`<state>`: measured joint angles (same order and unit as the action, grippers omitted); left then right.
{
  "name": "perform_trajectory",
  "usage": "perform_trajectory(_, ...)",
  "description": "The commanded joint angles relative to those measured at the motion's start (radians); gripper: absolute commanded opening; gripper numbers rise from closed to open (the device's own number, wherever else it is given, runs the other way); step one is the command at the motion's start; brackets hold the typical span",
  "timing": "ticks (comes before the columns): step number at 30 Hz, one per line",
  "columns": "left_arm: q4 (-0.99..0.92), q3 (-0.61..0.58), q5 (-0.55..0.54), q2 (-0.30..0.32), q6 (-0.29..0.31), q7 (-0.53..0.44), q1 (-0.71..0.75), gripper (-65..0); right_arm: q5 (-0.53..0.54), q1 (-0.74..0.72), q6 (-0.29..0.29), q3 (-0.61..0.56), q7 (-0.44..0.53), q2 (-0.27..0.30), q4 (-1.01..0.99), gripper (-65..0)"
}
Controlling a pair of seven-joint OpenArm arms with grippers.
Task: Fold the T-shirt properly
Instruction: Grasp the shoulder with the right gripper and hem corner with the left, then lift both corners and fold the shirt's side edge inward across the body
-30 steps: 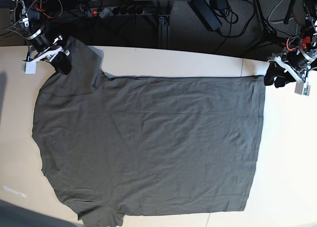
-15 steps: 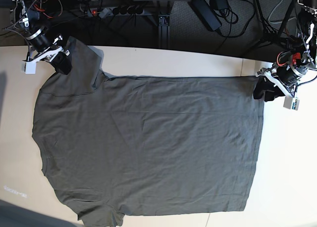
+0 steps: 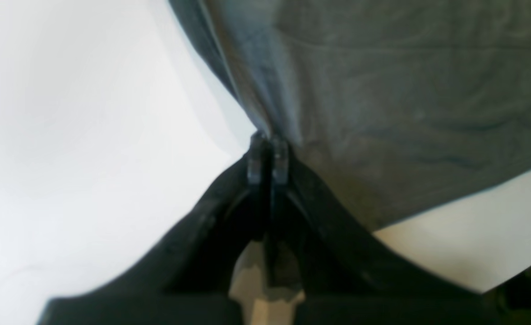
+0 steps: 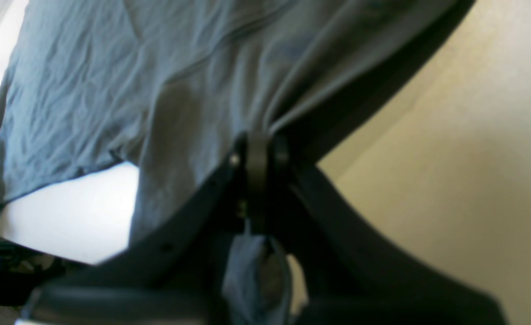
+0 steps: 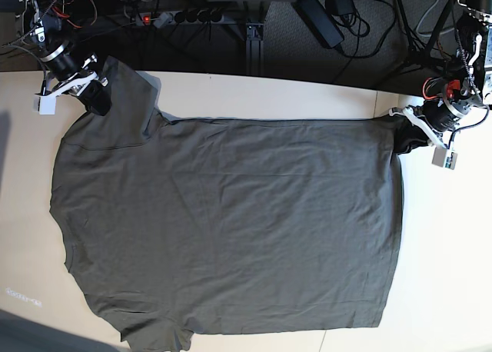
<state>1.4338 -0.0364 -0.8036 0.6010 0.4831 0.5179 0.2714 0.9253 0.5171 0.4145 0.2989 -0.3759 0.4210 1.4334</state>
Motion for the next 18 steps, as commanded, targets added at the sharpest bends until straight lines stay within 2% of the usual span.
perform_trajectory(1, -0.002, -0.006, 0.031, 0.009, 0.044, 0.054, 0.011, -65.0, -0.039, 0.007, 0.011, 0.002, -0.055, 0.011, 0.002, -65.0)
perform_trajectory(5, -0.001, -0.006, 0.018, 0.009, 0.147, 0.055, 0.011, -65.0, -0.055, 0.008, 0.012, 0.016, -0.107, 0.011, 0.021, -65.0)
perform_trajectory(9, 0.005, -0.006, -0.028, 0.013, 0.215, 0.063, 0.014, -65.0, -0.053, 0.013, 0.011, 0.051, -0.159, 0.011, 0.064, -65.0)
perform_trajectory(18, 0.124, 0.026, -0.052, 0.066, 0.215, 0.063, 0.087, -65.0, -0.043, 0.127, 0.012, 0.156, -0.182, 0.011, 0.218, -65.0)
